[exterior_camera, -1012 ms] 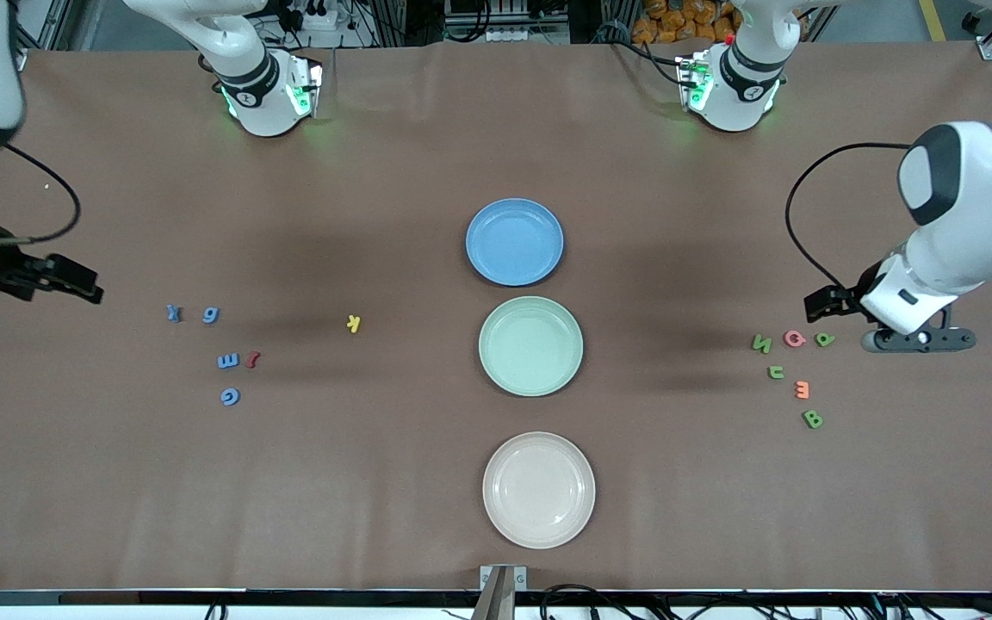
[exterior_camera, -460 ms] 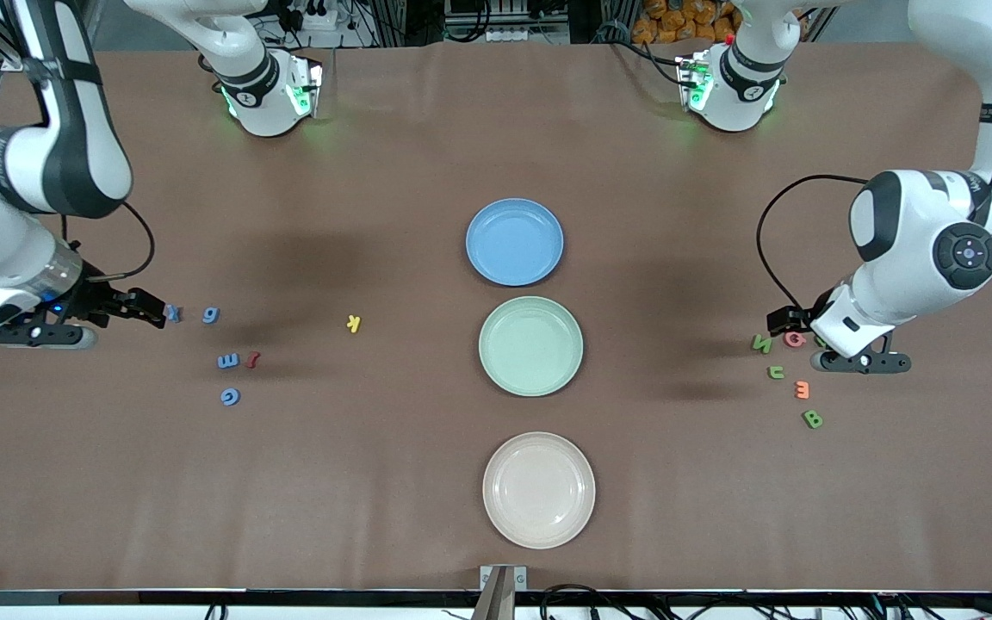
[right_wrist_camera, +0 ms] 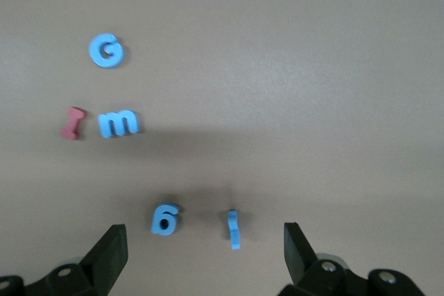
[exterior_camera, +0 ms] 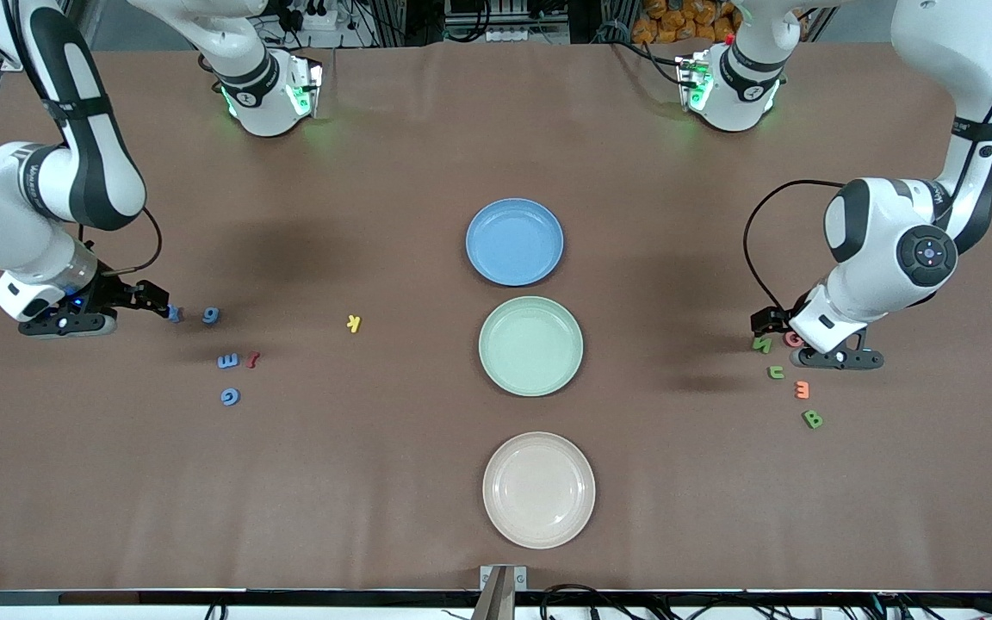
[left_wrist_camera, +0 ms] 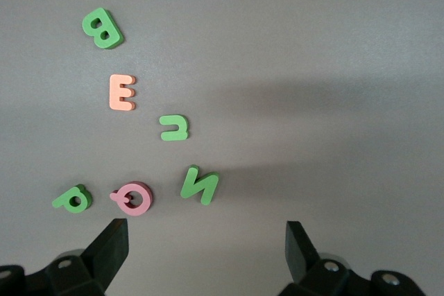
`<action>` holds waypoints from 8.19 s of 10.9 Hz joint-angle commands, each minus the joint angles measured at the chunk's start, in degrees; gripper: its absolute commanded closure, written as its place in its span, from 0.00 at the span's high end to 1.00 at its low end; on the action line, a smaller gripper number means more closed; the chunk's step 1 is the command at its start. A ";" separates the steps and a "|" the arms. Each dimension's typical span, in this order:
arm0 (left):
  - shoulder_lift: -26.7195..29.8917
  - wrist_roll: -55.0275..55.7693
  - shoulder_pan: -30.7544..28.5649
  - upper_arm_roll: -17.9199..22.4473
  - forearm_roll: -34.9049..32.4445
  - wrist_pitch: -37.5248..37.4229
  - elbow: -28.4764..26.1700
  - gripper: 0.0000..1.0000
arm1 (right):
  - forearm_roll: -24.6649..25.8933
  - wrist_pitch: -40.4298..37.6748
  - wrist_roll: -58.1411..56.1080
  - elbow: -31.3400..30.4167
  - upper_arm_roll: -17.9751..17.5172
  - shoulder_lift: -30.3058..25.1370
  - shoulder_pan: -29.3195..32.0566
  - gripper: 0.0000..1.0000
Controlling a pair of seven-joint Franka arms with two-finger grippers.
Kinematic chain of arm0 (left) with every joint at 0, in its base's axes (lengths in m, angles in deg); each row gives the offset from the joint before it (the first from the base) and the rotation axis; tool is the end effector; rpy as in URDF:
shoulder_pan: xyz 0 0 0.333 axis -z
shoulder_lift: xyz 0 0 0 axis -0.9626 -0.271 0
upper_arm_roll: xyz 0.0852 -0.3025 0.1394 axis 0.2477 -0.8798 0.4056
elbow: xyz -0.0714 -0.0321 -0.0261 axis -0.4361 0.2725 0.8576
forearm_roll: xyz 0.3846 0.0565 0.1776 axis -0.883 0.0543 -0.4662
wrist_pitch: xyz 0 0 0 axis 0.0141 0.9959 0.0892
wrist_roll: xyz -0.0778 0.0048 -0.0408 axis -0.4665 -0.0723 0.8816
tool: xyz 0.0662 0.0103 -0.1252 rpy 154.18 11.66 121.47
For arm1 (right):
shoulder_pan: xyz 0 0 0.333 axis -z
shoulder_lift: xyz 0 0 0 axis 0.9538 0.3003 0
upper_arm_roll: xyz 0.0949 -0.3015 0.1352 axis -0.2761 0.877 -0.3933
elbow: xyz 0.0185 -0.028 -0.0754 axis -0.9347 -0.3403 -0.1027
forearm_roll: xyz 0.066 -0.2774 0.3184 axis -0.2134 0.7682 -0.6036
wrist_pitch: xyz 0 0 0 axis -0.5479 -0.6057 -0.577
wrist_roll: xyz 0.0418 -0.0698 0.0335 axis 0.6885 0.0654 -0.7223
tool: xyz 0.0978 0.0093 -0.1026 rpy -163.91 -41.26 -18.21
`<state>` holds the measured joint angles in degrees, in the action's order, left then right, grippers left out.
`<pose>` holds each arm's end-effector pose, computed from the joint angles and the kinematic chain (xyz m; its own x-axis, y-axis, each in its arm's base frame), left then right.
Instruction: Sort letters by color into matching plates
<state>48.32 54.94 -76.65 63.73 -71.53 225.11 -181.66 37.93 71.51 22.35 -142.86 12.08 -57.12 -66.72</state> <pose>0.6158 -0.0381 0.2449 0.9981 -0.0578 -0.0198 -0.0575 -0.9983 0.0134 0.5633 -0.1143 0.2619 0.9955 0.0790 0.0526 0.0780 -0.9967 0.0205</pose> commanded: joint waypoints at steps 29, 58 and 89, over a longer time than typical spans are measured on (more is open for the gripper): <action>-10.28 -17.69 -2.98 -1.44 -1.04 14.57 -3.67 0.91 | -0.10 19.19 -2.44 -8.24 -2.49 9.27 3.17 0.00; -8.79 8.20 7.63 -10.31 -0.60 2.53 10.74 0.00 | 3.59 -4.66 75.46 25.43 -14.29 24.20 -53.09 0.99; -14.84 -0.53 1.17 -4.16 -7.45 -3.64 18.48 1.00 | 12.02 3.50 27.05 5.41 -13.67 7.95 2.62 1.00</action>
<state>34.44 58.52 -71.73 60.26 -77.89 218.70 -162.25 49.19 72.55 52.33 -132.40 -0.51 -45.96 -67.35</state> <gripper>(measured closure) 0.000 0.000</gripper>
